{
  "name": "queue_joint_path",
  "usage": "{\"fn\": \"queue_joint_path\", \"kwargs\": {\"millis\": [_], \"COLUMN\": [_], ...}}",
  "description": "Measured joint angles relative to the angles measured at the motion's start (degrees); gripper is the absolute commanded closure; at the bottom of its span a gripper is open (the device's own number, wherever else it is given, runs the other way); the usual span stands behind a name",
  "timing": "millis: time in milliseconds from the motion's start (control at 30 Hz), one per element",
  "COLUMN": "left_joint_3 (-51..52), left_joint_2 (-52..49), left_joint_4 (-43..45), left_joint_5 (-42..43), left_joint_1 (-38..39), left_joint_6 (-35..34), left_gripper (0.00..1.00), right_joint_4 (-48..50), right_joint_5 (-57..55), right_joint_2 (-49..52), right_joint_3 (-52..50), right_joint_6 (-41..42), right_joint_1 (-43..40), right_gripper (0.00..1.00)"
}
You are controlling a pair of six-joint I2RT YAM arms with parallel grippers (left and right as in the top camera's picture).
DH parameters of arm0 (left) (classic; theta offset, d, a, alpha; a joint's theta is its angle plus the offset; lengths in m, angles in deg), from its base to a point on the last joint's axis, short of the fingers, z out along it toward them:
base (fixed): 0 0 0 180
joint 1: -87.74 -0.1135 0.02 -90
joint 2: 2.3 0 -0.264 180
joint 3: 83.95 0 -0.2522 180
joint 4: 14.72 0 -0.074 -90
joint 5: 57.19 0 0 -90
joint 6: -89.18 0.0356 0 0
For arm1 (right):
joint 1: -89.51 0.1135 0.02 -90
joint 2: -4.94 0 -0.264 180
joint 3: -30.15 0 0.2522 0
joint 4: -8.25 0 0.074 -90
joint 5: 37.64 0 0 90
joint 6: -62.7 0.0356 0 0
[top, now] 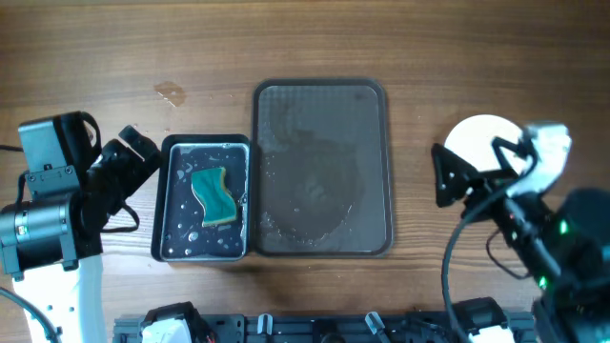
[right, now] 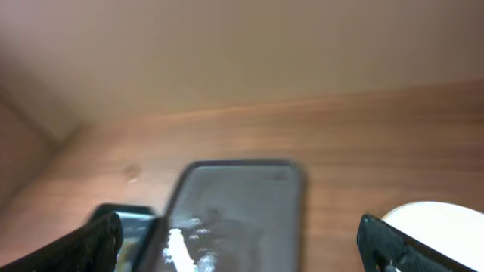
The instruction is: Clean dirty plates on tray and stack at the side
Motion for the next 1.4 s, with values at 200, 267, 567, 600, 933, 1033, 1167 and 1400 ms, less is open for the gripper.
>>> {"fn": "queue_joint_path", "kwargs": {"millis": [200,267,567,600,933,1033,1167,1400], "left_joint_3": [0.00,0.00,0.00,0.00,0.00,0.00,0.00,0.00], "left_joint_2": [0.00,-0.04,-0.02,-0.04,-0.04,-0.04,-0.04,-0.04], "left_joint_4": [-0.07,-0.04,-0.02,-0.04,-0.04,-0.04,-0.04,-0.04], "left_joint_5": [0.00,0.00,0.00,0.02,0.02,0.02,0.02,0.02], "left_joint_1": [0.00,0.00,0.00,0.00,0.00,0.00,0.00,0.00], "left_joint_6": [-0.02,0.00,0.00,0.00,0.00,0.00,-0.02,-0.02], "left_gripper": [0.00,0.00,0.00,0.00,0.00,0.00,0.00,0.00], "right_joint_4": [8.98,13.35,30.71,34.05,42.40,42.40,42.40,42.40], "right_joint_5": [-9.97,-11.72,-13.86,-13.94,-13.97,-13.97,-13.97,-13.97], "right_joint_2": [-16.17,-21.20,-34.88,-34.99,-35.10,-35.10,-35.10,-35.10], "right_joint_3": [-19.10,-26.38,-49.62,-51.69,-59.23,-59.23,-59.23,-59.23], "right_joint_6": [-1.81,-1.81,-2.21,-2.21,-2.23,-2.23,-2.23,-2.23], "right_joint_1": [-1.16,-1.31,-1.31,-1.29,-1.29,-1.29,-1.29,-1.29], "right_gripper": [0.00,0.00,0.00,0.00,0.00,0.00,0.00,0.00]}}
